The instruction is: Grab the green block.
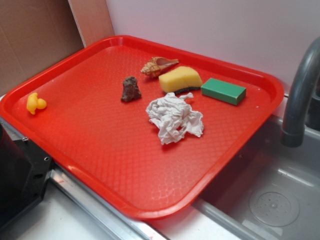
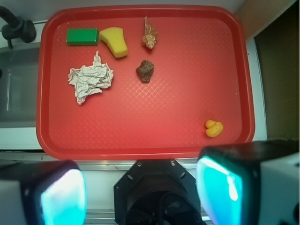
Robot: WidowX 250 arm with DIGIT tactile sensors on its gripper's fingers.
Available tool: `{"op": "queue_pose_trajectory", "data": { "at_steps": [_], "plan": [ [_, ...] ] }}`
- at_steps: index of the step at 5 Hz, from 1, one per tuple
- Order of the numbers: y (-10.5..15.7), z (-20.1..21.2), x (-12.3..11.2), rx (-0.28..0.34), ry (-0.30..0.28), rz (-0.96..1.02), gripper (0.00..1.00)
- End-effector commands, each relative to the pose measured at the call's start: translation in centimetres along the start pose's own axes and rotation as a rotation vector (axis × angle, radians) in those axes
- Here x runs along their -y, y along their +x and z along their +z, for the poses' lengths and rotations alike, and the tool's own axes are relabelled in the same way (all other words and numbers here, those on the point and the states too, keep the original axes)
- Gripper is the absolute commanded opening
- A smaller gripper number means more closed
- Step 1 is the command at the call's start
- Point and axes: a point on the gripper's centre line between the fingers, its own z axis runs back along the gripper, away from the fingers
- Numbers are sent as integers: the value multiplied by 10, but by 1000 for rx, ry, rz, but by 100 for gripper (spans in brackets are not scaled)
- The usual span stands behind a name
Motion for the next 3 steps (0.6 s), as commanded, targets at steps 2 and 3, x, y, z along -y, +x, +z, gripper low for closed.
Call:
{"op": "queue_pose_trajectory", "data": {
  "at_steps": [2, 3],
  "plan": [
    [45, -43, 9, -38, -35, -246, 100],
    [89, -67, 32, -45, -57, -465, 100]
  ]
}}
